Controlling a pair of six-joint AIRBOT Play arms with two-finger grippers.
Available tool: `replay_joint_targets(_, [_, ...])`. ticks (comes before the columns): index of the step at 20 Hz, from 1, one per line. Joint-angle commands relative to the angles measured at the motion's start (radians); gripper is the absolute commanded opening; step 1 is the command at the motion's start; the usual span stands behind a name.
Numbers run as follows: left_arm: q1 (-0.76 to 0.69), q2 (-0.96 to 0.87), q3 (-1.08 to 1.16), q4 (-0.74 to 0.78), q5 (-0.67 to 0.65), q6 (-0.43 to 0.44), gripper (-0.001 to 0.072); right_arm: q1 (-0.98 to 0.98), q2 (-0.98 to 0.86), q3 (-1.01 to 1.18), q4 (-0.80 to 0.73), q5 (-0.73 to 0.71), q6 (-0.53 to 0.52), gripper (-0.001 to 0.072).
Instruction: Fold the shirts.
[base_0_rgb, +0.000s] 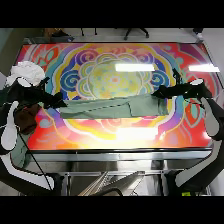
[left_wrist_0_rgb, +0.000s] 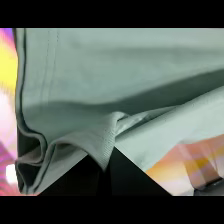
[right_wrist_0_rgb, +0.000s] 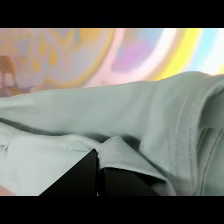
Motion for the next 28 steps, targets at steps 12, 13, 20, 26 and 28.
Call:
replay_joint_targets(12, [-0.037,-0.069,0.300,-0.004,-0.167,-0.039,0.0704,-0.107,-0.031,0.143,-0.259,0.222,0.072,0.0705])
replay_joint_targets(13, [-0.039,-0.063,0.301,-0.004,-0.179,-0.041,0.0703,-0.107,-0.049,0.143,-0.258,0.238,0.072,0.0705])
replay_joint_targets(20, [-0.060,0.024,0.301,-0.004,-0.219,-0.057,0.0703,-0.090,-0.157,0.143,-0.123,0.310,-0.004,0.0701])
replay_joint_targets(26, [-0.285,0.024,0.234,-0.005,-0.041,-0.058,0.0015,-0.036,-0.151,0.144,-0.093,0.361,-0.050,0.0214])
replay_joint_targets(28, [-0.388,-0.010,0.189,-0.005,0.070,-0.058,0.0016,-0.033,-0.123,0.144,-0.081,0.375,-0.052,0.0045])
